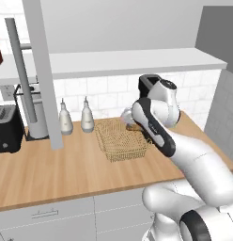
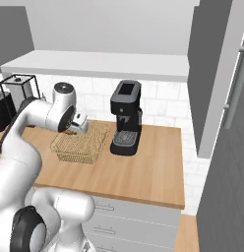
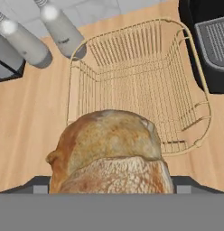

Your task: Open the cabinet, pick up the bread from the cabinet and place it in the basket. Then move the basket to the dining counter.

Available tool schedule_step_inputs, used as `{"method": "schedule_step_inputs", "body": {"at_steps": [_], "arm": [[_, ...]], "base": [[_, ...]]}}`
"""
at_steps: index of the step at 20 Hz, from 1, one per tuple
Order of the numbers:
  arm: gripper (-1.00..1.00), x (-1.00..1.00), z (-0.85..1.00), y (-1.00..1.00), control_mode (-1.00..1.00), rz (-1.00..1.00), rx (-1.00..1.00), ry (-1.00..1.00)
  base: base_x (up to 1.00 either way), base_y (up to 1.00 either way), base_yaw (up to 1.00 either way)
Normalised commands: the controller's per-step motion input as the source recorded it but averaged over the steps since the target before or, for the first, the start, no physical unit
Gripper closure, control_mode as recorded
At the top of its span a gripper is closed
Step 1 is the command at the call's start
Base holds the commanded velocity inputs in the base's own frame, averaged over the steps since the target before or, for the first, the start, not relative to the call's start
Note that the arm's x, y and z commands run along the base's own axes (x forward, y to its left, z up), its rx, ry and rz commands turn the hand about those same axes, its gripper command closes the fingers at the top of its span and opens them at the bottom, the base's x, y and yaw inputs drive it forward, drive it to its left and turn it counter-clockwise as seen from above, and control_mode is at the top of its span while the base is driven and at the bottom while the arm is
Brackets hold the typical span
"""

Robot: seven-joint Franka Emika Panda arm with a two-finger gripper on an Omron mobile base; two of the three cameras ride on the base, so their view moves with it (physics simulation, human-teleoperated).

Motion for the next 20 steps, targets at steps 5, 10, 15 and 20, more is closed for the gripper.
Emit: {"method": "schedule_step_inputs", "body": {"at_steps": [5, 10, 15, 20], "arm": [[1.00, 0.66, -0.97, 0.04, -1.00, -0.02, 0.00, 0.23], [1.00, 0.46, -0.74, 0.05, -1.00, 0.00, -0.01, 0.08], [1.00, 0.12, -0.29, 0.03, -1.00, 0.00, -0.03, -0.05], [1.00, 0.27, -0.42, 0.14, -1.00, 0.00, -0.13, -0.01]], "base": [[0.00, 0.00, 0.00], [0.00, 0.00, 0.00], [0.00, 0.00, 0.00], [0.00, 0.00, 0.00]]}}
